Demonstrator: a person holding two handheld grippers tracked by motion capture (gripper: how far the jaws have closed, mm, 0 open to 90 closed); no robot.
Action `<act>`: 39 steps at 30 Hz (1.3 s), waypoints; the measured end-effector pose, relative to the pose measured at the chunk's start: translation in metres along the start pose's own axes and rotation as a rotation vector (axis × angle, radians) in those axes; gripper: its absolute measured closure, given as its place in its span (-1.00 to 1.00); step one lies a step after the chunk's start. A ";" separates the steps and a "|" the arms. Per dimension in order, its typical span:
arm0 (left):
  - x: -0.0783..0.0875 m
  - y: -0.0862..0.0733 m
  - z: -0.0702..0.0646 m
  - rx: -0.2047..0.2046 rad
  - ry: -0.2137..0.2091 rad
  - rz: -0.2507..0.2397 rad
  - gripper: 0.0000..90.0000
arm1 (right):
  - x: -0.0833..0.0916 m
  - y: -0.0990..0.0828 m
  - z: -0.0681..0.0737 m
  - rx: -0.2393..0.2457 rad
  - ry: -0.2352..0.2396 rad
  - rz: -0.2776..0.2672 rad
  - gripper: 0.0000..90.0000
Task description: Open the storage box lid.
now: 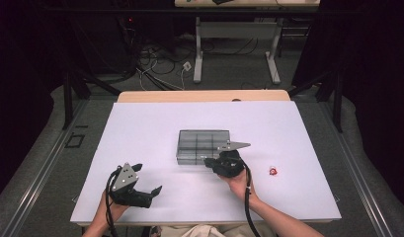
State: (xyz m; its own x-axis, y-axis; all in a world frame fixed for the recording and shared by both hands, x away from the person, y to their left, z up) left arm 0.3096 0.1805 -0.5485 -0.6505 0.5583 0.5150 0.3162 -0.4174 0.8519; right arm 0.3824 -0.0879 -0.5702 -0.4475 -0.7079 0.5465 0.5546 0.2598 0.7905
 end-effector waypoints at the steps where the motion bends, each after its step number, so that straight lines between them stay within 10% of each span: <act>1: -0.001 0.001 -0.001 0.010 0.002 -0.003 -1.00 | 0.000 0.000 0.000 0.000 0.000 0.000 0.89; 25: -0.064 0.052 0.001 -0.043 0.034 0.083 -1.00 | 0.003 0.006 0.001 0.020 -0.003 -0.023 0.90; 39: -0.104 0.060 -0.008 -0.131 0.086 0.203 -0.50 | 0.004 0.006 0.000 0.012 0.008 -0.009 0.90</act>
State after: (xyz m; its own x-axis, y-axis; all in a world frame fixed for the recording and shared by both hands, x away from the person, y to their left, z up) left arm 0.3900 0.0917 -0.5520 -0.6408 0.3930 0.6595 0.3580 -0.6069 0.7096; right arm 0.3838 -0.0889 -0.5639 -0.4467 -0.7158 0.5367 0.5417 0.2610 0.7990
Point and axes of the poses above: each handheld gripper's, and its own axes: x roughly backward along the jaws, y roughly out of its top, z roughly to its left, the point moved 5 cm from there along -x, roughly forward along the jaws, and after that the axes turned 3 degrees about y, right-handed, at the moved point
